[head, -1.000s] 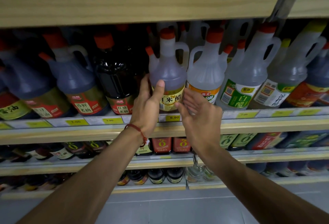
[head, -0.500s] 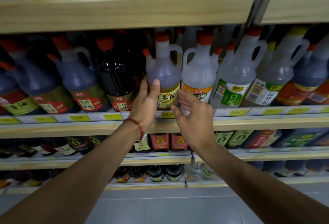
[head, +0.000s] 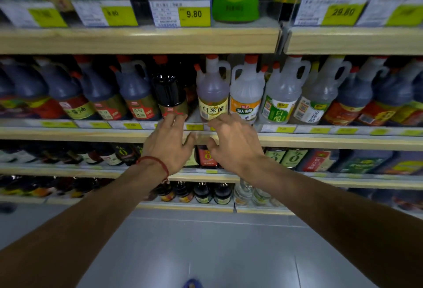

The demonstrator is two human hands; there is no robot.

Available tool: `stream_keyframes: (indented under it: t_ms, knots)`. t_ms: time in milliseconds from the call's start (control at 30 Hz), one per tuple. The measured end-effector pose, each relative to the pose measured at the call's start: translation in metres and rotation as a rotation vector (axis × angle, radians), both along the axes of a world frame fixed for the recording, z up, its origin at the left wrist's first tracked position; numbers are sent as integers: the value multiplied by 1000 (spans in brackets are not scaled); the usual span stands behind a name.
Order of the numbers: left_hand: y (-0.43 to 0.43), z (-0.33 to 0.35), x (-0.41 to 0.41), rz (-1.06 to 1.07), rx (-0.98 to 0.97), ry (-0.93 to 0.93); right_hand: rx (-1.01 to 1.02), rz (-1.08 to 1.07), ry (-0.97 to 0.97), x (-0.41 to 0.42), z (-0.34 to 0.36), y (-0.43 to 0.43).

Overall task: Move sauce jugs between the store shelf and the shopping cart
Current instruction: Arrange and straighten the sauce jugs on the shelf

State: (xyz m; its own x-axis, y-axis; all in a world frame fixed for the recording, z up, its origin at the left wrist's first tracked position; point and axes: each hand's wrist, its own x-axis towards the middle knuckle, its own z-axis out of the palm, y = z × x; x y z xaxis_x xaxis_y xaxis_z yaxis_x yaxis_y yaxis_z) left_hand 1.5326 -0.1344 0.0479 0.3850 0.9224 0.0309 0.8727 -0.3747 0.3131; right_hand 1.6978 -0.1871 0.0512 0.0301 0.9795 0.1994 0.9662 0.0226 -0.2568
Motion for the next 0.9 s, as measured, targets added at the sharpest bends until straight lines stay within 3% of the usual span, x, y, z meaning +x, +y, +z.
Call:
stream_keyframes:
  t_ms: [200, 433, 900]
  knots:
    - [-40, 29, -49, 2, -30, 149, -50, 29, -95, -30, 36, -28]
    - [-64, 49, -115, 15, -51, 132, -95, 28, -102, -84, 58, -50]
    - [-10, 65, -284, -133, -55, 135, -77, -269, 83, -265, 62, -38]
